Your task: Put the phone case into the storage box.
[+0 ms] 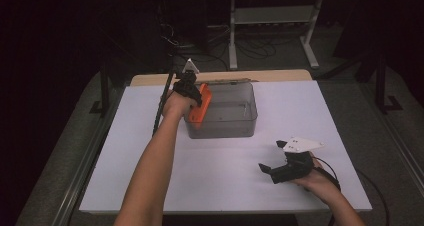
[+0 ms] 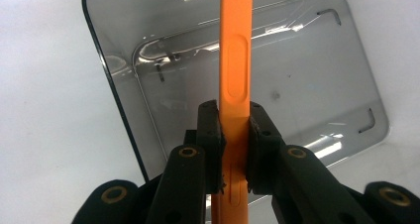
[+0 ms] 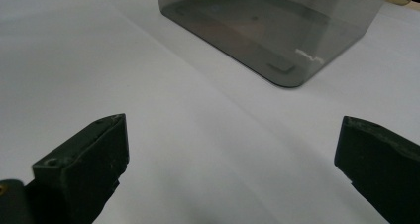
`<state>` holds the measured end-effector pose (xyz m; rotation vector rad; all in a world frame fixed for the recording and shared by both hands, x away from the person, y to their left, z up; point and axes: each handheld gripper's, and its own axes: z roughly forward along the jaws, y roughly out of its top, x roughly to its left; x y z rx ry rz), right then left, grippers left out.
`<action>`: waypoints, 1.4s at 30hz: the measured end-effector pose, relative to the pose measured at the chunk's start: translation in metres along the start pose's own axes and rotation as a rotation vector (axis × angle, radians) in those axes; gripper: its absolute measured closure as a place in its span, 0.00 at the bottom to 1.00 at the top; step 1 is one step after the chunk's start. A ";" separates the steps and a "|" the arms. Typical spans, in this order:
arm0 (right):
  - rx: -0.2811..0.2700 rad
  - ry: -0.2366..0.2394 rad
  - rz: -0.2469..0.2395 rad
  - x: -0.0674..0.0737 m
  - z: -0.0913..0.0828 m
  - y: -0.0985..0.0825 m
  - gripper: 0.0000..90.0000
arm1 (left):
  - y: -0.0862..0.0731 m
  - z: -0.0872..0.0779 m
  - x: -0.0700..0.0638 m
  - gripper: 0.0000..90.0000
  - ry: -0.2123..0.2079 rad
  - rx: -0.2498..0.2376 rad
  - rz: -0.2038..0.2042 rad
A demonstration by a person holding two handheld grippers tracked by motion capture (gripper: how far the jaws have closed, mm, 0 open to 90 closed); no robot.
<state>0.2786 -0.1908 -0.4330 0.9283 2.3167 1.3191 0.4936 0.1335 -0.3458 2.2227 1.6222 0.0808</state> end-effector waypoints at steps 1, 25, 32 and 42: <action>0.000 -0.001 0.000 0.000 0.000 0.000 0.00 | 0.000 0.001 0.000 0.88 0.002 0.006 0.000; -0.002 -0.002 -0.007 -0.001 -0.001 0.000 0.00 | -0.002 0.013 0.004 0.88 0.032 0.052 -0.111; -0.005 -0.003 -0.006 -0.001 -0.001 0.000 0.00 | -0.002 0.014 0.003 0.88 0.037 0.054 -0.114; -0.006 -0.005 -0.005 -0.001 -0.002 0.000 0.00 | -0.003 0.016 0.001 0.88 0.049 0.069 -0.124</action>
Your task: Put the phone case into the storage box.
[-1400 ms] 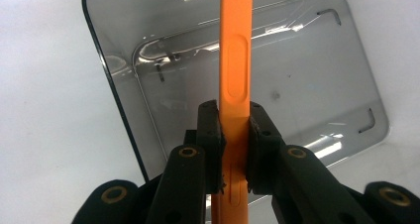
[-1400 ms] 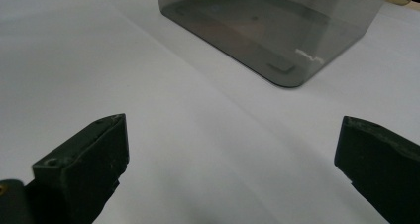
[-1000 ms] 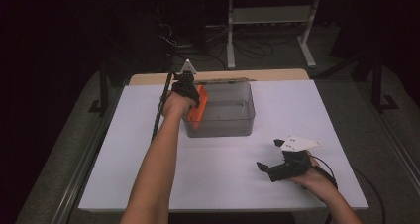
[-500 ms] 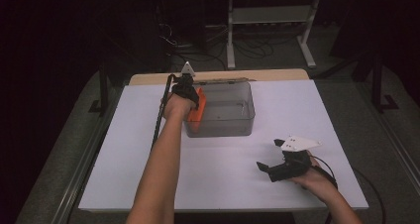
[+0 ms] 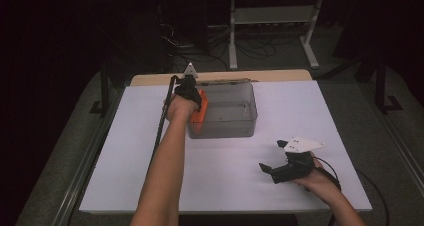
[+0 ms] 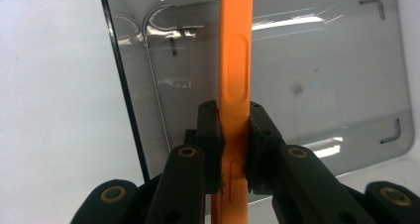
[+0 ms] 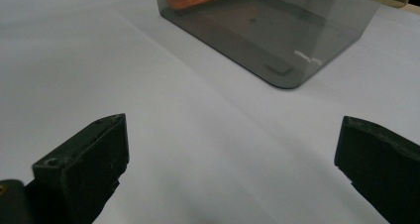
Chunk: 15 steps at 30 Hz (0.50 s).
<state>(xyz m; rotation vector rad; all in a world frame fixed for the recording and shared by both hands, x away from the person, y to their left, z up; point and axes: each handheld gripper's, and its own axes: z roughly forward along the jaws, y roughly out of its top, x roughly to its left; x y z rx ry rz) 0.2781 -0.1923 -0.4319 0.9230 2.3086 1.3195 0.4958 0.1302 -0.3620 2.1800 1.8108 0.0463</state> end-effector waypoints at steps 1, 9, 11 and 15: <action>0.000 0.000 -0.001 0.000 0.000 0.000 0.00 | 0.000 0.000 0.000 0.88 0.001 0.003 0.000; -0.002 -0.001 0.000 0.000 0.000 0.000 0.00 | 0.000 0.002 -0.002 0.88 0.017 0.007 0.001; -0.002 -0.001 -0.001 0.000 0.000 0.000 0.00 | 0.000 0.002 -0.002 0.88 0.019 0.008 0.002; -0.002 -0.002 -0.001 0.000 -0.001 0.000 0.00 | 0.000 0.002 -0.003 0.87 0.022 0.013 0.006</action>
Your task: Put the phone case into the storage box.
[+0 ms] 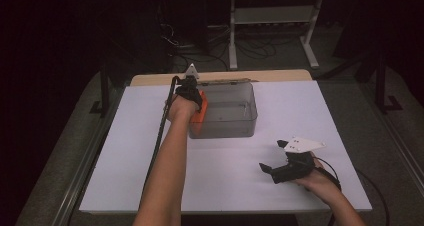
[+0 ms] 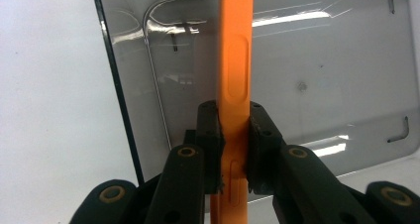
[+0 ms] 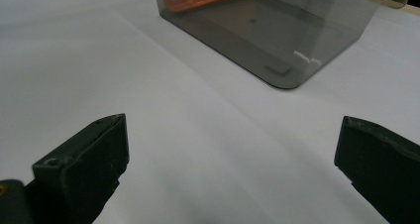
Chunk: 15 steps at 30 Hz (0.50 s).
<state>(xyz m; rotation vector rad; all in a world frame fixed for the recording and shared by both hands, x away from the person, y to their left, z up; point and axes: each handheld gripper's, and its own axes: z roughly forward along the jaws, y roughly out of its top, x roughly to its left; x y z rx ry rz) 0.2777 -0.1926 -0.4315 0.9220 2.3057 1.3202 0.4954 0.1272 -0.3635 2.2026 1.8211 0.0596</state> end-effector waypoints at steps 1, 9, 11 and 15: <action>0.000 0.000 0.001 0.000 0.000 0.000 0.00 | 0.000 0.000 0.000 0.87 -0.002 0.000 0.000; -0.001 -0.002 0.000 0.000 0.000 0.000 0.00 | 0.000 0.000 0.000 0.87 0.003 0.001 -0.003; -0.002 -0.002 0.001 0.000 -0.001 0.000 0.00 | 0.000 0.001 -0.001 0.87 0.004 0.003 -0.002; -0.003 -0.003 0.002 0.000 -0.001 0.000 0.00 | 0.000 0.001 -0.001 0.87 0.006 0.002 0.000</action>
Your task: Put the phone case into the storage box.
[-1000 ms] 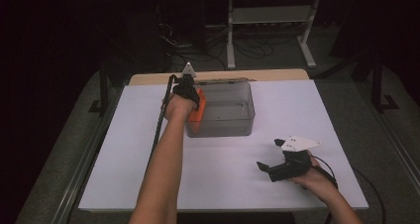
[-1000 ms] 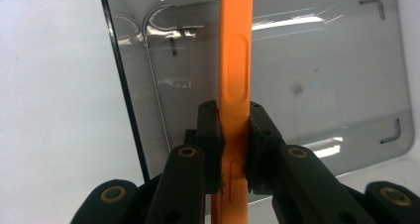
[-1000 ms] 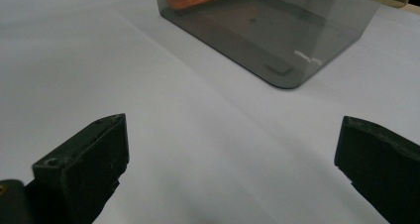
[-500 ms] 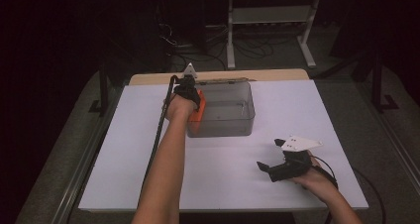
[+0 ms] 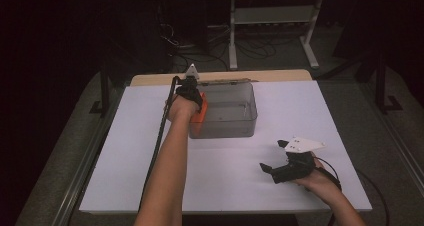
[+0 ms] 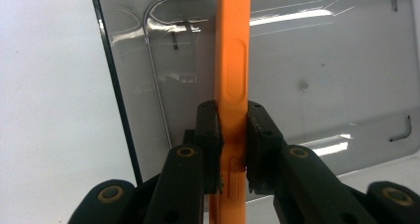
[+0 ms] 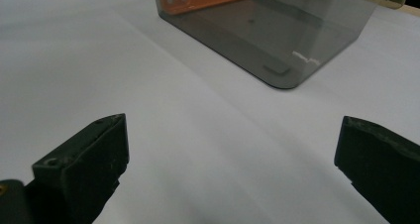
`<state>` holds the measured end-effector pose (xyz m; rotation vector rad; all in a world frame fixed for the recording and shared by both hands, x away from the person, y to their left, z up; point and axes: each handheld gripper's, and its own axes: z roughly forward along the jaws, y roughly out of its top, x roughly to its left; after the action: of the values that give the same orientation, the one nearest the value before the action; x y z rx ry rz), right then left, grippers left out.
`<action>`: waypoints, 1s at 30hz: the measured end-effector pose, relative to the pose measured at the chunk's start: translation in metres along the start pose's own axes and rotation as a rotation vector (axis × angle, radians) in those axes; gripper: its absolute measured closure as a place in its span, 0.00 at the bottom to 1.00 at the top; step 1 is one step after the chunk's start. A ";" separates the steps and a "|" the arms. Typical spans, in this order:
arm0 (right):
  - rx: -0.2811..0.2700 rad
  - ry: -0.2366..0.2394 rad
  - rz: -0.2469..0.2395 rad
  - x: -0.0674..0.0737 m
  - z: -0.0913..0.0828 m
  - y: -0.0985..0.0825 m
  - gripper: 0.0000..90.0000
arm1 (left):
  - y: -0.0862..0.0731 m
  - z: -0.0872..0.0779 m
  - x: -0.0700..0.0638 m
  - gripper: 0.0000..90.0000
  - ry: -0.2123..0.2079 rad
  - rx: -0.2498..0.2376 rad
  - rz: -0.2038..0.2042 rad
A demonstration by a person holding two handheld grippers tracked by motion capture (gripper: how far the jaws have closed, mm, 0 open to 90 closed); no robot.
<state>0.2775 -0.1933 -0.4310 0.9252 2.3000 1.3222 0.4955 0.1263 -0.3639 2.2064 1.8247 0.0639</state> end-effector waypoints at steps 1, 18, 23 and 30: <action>0.000 0.000 0.000 0.000 0.000 0.000 0.00 | 0.000 0.000 0.000 0.87 -0.002 -0.001 -0.003; 0.002 0.001 -0.001 0.000 0.000 0.000 0.00 | 0.002 -0.010 0.005 0.85 0.004 -0.017 0.003; 0.003 0.001 -0.002 0.000 0.000 0.000 0.00 | 0.003 -0.013 0.005 0.85 0.007 -0.017 0.009; 0.001 0.001 -0.001 0.000 0.000 0.000 0.00 | 0.006 -0.019 0.005 0.85 0.009 -0.033 0.006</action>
<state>0.2778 -0.1934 -0.4310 0.9241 2.3012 1.3216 0.4977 0.1334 -0.3448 2.1927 1.8091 0.1046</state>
